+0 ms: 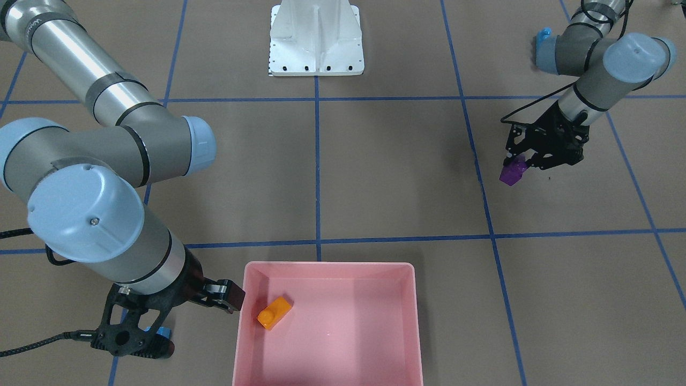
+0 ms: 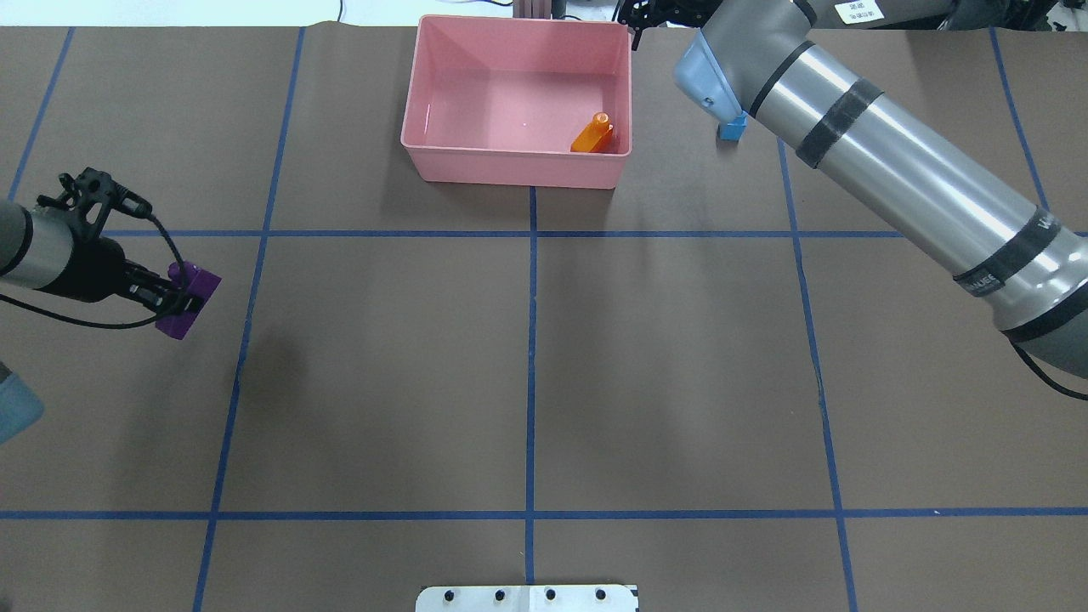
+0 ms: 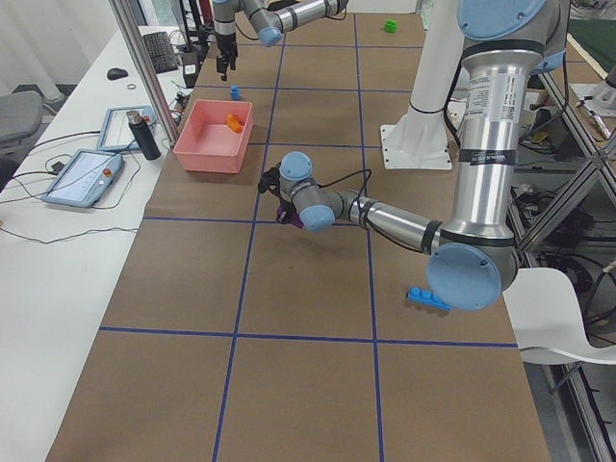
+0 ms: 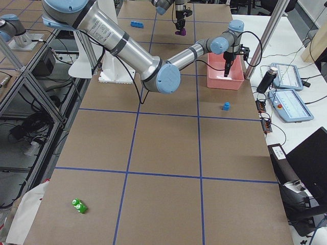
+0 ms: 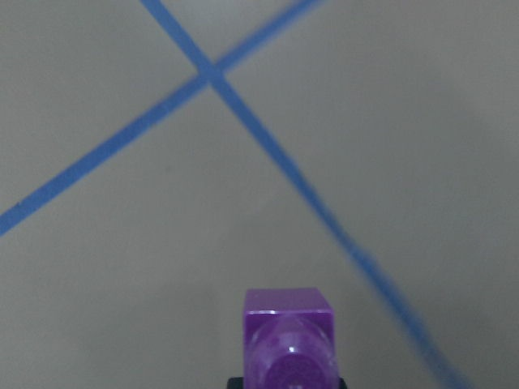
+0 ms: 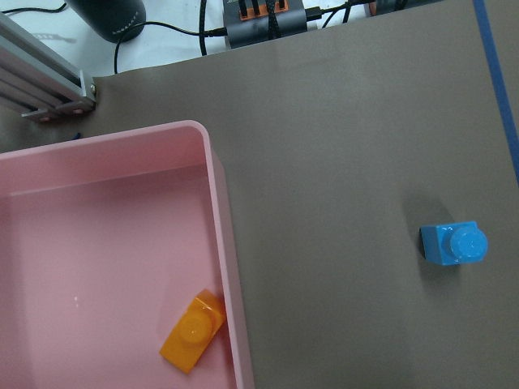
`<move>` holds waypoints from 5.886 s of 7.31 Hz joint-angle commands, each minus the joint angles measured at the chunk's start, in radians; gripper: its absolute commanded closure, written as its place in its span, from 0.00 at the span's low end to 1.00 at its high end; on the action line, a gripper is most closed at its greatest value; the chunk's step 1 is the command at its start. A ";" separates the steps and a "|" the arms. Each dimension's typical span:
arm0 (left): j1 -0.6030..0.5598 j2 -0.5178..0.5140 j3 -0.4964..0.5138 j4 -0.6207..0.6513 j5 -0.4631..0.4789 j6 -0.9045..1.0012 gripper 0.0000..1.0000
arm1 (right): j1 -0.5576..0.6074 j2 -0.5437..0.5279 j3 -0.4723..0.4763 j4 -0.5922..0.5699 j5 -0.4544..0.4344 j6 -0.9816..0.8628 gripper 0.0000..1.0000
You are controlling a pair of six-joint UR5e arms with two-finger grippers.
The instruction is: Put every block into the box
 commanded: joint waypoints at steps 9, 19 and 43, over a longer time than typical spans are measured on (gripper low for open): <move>-0.089 -1.063 0.876 0.306 0.123 -0.475 1.00 | 0.067 -0.040 -0.354 0.314 -0.023 -0.247 0.01; -0.022 -1.052 0.889 0.307 0.188 -0.254 0.00 | -0.038 -0.055 -0.356 0.317 -0.134 -0.178 0.22; -0.141 -0.181 0.080 0.311 -0.079 0.110 0.00 | 0.091 -0.224 0.261 -0.124 -0.011 -0.218 0.01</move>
